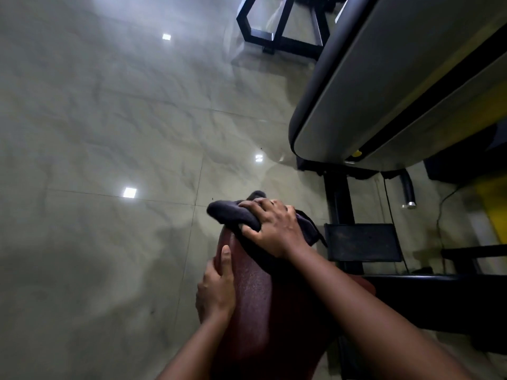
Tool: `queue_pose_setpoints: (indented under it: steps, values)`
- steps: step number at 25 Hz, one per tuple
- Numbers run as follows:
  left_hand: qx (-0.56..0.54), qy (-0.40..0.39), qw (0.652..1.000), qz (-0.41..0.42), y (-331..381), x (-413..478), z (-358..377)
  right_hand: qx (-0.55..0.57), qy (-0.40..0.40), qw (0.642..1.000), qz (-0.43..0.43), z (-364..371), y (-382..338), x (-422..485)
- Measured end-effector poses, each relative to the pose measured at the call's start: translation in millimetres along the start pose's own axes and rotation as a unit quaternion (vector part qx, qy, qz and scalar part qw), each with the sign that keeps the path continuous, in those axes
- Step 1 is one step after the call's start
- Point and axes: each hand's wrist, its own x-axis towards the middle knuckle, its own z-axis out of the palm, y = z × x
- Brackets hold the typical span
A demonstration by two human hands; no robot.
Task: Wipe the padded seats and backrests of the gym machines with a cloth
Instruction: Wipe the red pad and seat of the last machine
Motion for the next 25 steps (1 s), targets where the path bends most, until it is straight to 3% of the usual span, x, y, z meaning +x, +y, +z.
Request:
queue_pose_setpoints:
  steps: [3,9,13,15,19,23,25]
  values:
    - [0.005,0.001,1.0,0.008,-4.2,1.4,2.2,0.027,0.011,0.995,0.1,3.8,19.7,-30.5]
    - [0.01,0.006,1.0,0.01,-2.8,-1.5,1.3,-0.009,-0.053,0.98,0.189,-12.4,52.9,-104.7]
    - [0.001,0.007,1.0,0.016,0.7,-3.8,-0.4,-0.07,0.117,0.943,0.303,7.2,28.6,-127.0]
    - [-0.008,0.001,1.0,0.016,2.0,-4.6,-2.1,-0.063,0.152,0.919,0.359,19.1,-4.3,-123.7]
    - [-0.024,-0.032,0.999,0.013,-1.7,-1.9,-5.3,-0.04,0.156,0.918,0.363,41.1,-76.6,-126.0]
    - [-0.12,-0.165,0.979,0.021,-18.1,1.5,-18.4,-0.021,0.157,0.93,0.332,49.9,-110.2,-142.1]
    - [-0.128,-0.195,0.972,0.034,-25.2,-5.2,-39.4,0.021,0.165,0.93,0.327,36.7,-113.7,-148.0]
